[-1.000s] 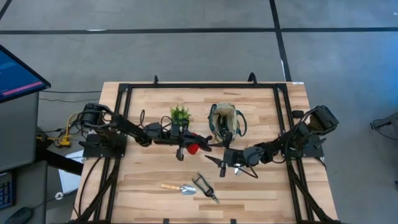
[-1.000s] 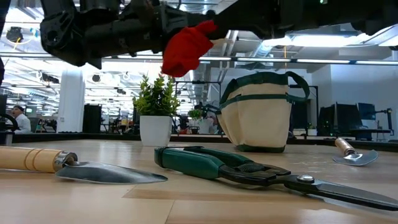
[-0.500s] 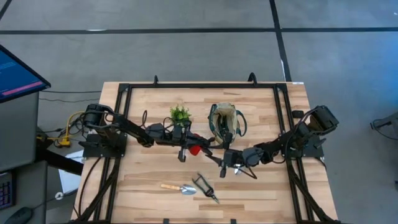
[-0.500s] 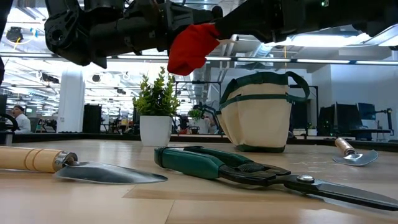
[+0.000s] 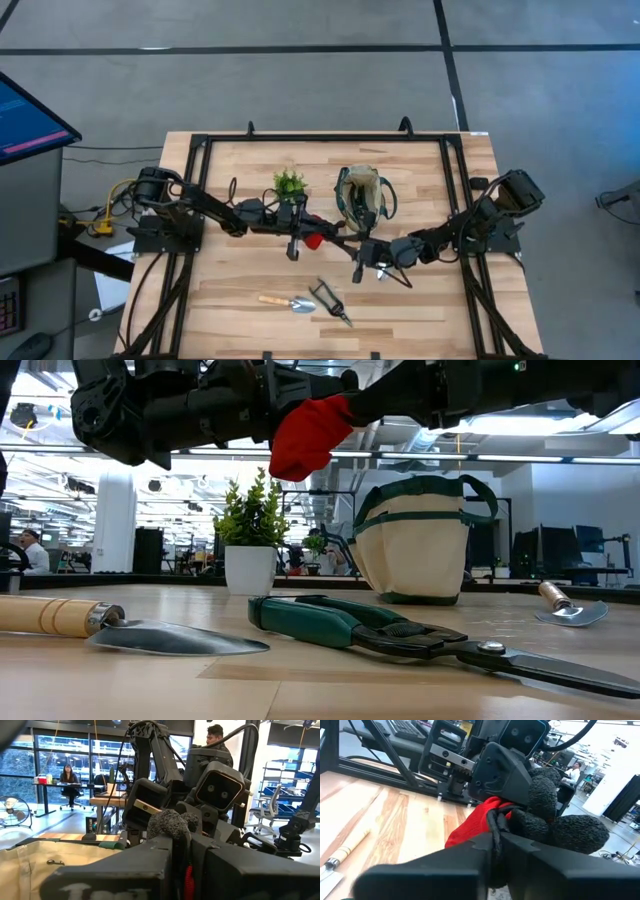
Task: Pick & Place Garden tools in Gardening bag
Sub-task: Put the red gloves into the white gardening bag
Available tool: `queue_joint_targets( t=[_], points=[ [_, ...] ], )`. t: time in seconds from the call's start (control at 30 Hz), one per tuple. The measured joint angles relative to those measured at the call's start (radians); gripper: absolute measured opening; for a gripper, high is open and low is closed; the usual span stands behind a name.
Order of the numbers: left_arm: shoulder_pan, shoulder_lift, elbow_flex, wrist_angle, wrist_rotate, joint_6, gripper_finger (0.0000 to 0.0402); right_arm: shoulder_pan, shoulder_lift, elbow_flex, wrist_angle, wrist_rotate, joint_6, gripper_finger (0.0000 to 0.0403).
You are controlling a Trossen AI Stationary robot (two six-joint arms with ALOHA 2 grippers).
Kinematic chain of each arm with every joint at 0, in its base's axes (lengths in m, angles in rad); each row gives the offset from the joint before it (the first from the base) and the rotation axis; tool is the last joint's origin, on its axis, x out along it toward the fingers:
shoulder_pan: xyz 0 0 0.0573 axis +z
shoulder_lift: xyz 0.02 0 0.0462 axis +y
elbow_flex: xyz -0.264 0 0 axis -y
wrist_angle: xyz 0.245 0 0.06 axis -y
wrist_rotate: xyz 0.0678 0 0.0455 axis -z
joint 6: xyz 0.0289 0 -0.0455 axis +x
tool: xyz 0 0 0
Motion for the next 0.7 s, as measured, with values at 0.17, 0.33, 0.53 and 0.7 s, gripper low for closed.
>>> queue_joint_targets(
  t=[0.17,0.33,0.53,0.7],
  points=[
    [0.0,-0.001,0.0,-0.001,0.0,0.0,0.0008,0.0,0.0,0.0,0.0,0.0,0.0,0.0008],
    [0.0,-0.001,0.0,-0.001,0.0,-0.032,0.0022,0.0,0.0,0.0,0.0,0.0,0.008,0.0003],
    [0.0,-0.001,0.0,0.0,0.0,-0.048,0.0059,0.0,0.0,0.0,0.0,0.0,0.024,0.0002],
    [0.004,-0.023,-0.001,-0.001,0.0,-0.045,0.0078,0.0,0.0,0.0,0.01,0.0,0.026,0.0001]
  ],
)
